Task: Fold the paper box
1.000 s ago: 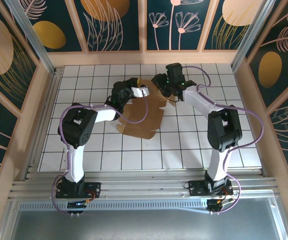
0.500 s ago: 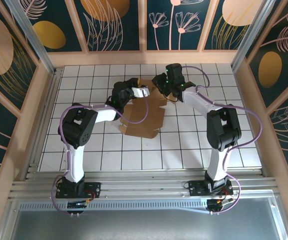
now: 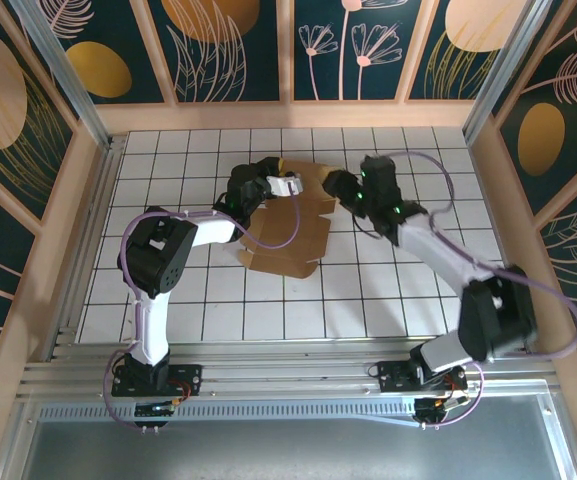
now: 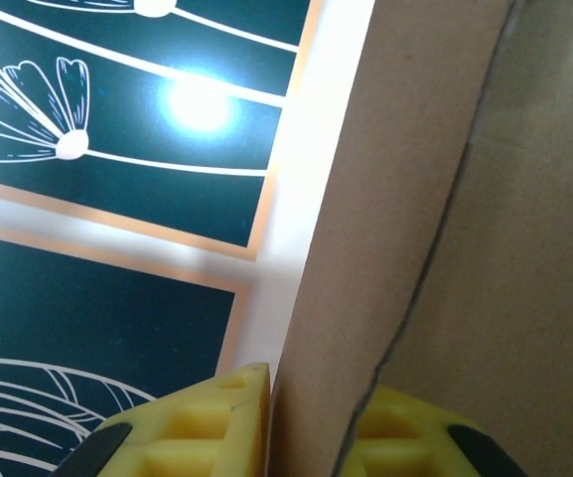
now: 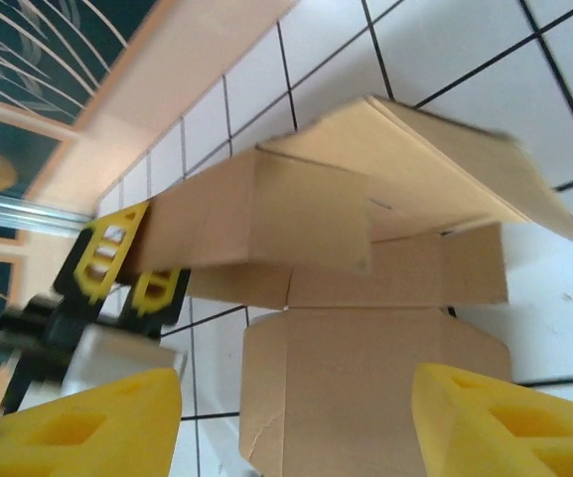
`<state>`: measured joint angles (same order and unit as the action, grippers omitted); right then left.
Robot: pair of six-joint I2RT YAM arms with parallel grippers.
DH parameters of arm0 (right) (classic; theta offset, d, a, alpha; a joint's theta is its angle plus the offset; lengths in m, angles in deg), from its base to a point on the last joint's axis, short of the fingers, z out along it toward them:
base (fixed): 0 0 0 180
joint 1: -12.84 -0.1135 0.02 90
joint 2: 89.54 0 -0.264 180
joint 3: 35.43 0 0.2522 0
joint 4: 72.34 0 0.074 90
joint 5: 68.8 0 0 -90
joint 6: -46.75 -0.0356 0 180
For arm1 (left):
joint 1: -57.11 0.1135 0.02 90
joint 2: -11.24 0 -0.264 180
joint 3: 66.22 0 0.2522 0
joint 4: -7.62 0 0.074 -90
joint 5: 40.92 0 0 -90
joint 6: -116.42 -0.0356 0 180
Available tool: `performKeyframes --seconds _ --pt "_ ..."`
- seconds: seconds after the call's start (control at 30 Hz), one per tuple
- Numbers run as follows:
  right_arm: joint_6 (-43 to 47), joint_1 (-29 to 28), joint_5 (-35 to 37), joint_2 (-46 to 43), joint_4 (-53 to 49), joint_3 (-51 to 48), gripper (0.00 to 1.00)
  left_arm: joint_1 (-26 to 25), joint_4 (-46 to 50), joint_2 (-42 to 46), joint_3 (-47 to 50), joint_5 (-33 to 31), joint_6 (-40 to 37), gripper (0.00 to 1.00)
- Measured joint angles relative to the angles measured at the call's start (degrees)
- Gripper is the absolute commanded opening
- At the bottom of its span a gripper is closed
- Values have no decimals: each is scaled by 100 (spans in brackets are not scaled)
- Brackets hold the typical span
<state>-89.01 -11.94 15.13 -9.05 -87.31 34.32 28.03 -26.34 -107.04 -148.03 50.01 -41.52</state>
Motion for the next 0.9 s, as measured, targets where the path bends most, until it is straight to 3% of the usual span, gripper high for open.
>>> performKeyframes --seconds 0.1,0.23,0.53,0.8,0.9 --pt "-140 0 0 -487 494 -833 61 -13 0 0 0 -15 -35 18" --pt "-387 7 -70 -127 907 -1300 57 -74 4 0 0 -26 -111 18" --pt "-710 343 -601 1541 2131 -1113 57 -149 42 0 0 -101 -256 18" --pt "-859 407 -678 2441 2933 -730 57 -149 42 0 0 -107 -284 18" --pt "-881 407 -688 2658 3038 -651 61 -160 46 -2 0 -131 -323 18"
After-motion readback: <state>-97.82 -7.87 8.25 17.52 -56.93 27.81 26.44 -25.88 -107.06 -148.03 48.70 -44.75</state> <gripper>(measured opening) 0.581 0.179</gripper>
